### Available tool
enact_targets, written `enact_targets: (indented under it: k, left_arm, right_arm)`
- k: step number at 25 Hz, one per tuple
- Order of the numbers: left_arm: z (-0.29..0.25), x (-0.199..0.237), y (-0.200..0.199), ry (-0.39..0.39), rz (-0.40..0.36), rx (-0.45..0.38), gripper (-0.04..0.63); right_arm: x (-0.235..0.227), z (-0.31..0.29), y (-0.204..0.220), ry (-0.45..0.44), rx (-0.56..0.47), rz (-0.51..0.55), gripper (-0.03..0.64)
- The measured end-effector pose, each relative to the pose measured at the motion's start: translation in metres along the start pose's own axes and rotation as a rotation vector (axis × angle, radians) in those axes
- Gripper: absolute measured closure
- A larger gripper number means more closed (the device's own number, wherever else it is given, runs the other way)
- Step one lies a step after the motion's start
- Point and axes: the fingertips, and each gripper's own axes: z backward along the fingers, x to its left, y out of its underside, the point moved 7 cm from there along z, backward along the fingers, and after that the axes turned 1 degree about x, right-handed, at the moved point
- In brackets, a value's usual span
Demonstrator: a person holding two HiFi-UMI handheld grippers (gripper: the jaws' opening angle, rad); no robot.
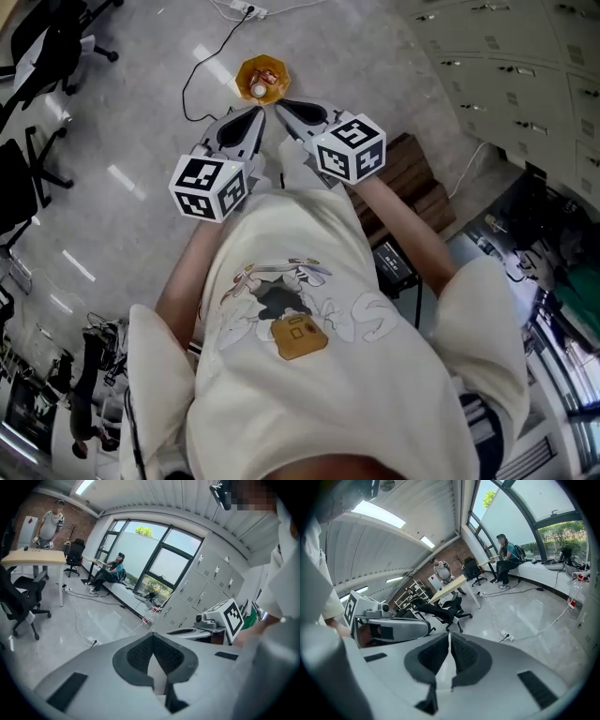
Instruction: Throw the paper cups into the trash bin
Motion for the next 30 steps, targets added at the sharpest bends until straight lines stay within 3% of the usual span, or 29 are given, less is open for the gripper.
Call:
enact_targets:
  k: [3,6,10,14,19,30]
  left_arm:
    - [0.014,-0.009,-0.014,0.005,-0.017,-0.055,0.589]
    - [0.027,-0.013,-0.014,-0.022,-0.002,-0.095,0.589]
    - [0.043,-0.009,-0.019,-0.043,0.006,-0.135,0.589]
    - [0.062,-0.004,-0.017,-0.059,-0.001,-0.144,0.589]
    - [0.075,0.007,-0.010,-0.082,0.042,-0.172,0.589]
    - [0.091,0.018,-0.007,-0.087,0.060,-0.184,0.589]
  right_arm:
    - [0.009,0.010,-0.019,0.000,-0.031,0.063,0.595]
    - [0.020,0.020,-0.025,-0.009,-0.057,0.045,0.599]
    - [0.039,0.031,-0.027,0.032,-0.035,0.105,0.609]
    - [0.060,0.030,-0.018,0.014,0.010,0.114,0.609]
    - [0.081,0.025,0.000,-0.003,0.070,0.141,0.609]
    - [0.087,0.017,0.000,0.029,0.071,0.108,0.609]
